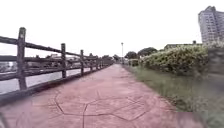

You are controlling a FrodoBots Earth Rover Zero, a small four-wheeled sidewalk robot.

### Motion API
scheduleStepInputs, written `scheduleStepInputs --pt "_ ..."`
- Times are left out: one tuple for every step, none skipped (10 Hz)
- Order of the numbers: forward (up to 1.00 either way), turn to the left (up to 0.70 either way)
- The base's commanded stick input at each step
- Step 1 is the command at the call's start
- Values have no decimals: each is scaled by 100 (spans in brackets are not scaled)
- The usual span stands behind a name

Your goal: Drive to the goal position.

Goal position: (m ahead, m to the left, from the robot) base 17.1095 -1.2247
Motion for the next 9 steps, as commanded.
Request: scheduleStepInputs --pt "100 0" --pt "100 0" --pt "100 0" --pt "100 0" --pt "100 0" --pt "100 0" --pt "100 0" --pt "100 -32" --pt "100 -33"
